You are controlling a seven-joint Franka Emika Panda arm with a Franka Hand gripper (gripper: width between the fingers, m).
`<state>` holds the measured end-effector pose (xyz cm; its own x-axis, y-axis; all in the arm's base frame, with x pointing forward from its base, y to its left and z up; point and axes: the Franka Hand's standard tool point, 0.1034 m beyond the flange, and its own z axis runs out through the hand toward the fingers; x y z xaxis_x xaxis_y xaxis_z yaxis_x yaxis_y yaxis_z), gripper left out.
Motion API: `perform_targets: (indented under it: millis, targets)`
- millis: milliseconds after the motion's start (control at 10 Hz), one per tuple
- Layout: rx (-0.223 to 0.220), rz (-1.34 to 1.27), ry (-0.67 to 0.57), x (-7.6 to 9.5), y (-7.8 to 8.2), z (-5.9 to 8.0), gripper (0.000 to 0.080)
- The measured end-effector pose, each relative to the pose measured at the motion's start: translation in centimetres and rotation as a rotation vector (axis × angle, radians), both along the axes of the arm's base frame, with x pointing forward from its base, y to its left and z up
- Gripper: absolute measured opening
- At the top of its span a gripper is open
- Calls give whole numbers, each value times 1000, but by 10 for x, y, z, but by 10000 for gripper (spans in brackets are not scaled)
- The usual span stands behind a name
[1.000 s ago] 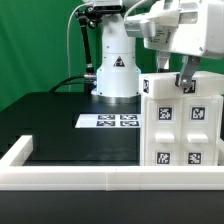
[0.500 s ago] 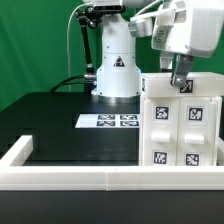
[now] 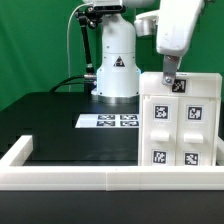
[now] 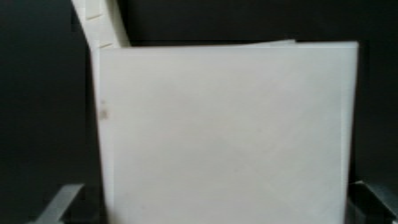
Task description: Assemble cabinet
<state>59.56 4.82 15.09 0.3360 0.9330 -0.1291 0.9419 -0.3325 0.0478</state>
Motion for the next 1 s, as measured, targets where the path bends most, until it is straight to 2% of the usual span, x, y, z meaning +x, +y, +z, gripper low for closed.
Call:
perform_targets:
  millis: [800, 1000]
  targets:
    - [-16, -539, 2, -21, 2, -2, 563]
    - [-18, -559, 5, -22, 2, -2, 563]
